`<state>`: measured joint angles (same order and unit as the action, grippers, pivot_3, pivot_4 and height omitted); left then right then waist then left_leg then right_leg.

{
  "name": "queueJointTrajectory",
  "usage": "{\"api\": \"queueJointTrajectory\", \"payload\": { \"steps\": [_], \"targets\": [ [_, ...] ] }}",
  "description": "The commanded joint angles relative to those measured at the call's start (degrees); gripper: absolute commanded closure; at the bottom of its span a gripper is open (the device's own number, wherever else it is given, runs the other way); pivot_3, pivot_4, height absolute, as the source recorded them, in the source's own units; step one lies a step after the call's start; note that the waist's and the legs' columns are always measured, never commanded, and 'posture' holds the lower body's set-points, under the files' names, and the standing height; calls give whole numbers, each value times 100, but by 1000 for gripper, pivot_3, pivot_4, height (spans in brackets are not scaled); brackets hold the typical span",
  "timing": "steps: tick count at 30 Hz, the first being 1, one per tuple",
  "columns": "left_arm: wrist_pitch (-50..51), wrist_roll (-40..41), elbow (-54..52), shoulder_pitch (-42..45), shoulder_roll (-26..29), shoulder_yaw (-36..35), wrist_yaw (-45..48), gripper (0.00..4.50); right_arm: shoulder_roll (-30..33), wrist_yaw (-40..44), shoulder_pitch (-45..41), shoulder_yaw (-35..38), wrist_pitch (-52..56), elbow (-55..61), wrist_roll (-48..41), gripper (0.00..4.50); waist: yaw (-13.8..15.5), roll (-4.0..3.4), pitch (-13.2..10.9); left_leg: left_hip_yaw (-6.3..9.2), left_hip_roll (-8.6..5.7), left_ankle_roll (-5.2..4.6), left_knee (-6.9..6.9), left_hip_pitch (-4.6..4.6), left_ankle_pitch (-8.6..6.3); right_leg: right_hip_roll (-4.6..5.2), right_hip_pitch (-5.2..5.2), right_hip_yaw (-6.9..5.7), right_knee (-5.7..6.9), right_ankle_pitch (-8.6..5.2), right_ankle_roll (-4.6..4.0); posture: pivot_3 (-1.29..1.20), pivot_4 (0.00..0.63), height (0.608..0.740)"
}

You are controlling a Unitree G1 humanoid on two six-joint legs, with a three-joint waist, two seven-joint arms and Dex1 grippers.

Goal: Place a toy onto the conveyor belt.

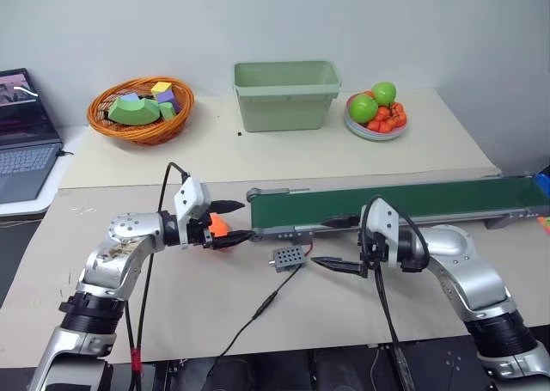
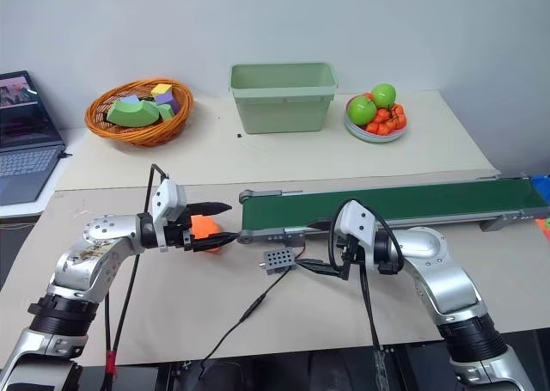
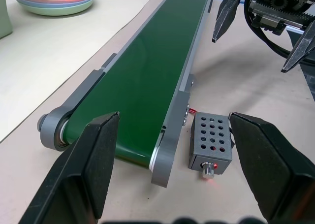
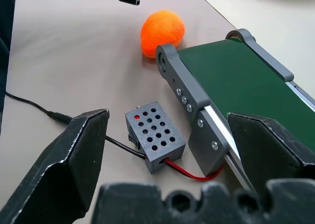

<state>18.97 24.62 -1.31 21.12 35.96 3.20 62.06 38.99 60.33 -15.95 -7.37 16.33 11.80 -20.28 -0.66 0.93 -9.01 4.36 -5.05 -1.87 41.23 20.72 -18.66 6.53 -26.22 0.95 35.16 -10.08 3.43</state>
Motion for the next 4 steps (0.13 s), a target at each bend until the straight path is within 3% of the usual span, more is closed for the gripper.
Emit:
{"api": "queueJointTrajectory", "payload": {
  "steps": [1,4],
  "targets": [
    [-30,81,-186,-30,34,-167,27,730,-6,42,-48,123,-138,60,-24,0,0,0,0,0,0,0,0,0,0,0,0,0,0,0,0,0,150,728],
    [33,177,-237,-51,-8,-191,22,730,-11,58,-51,119,-127,60,-22,0,-1,0,0,0,0,0,0,0,0,0,0,0,0,0,0,0,150,728]
  ]
}}
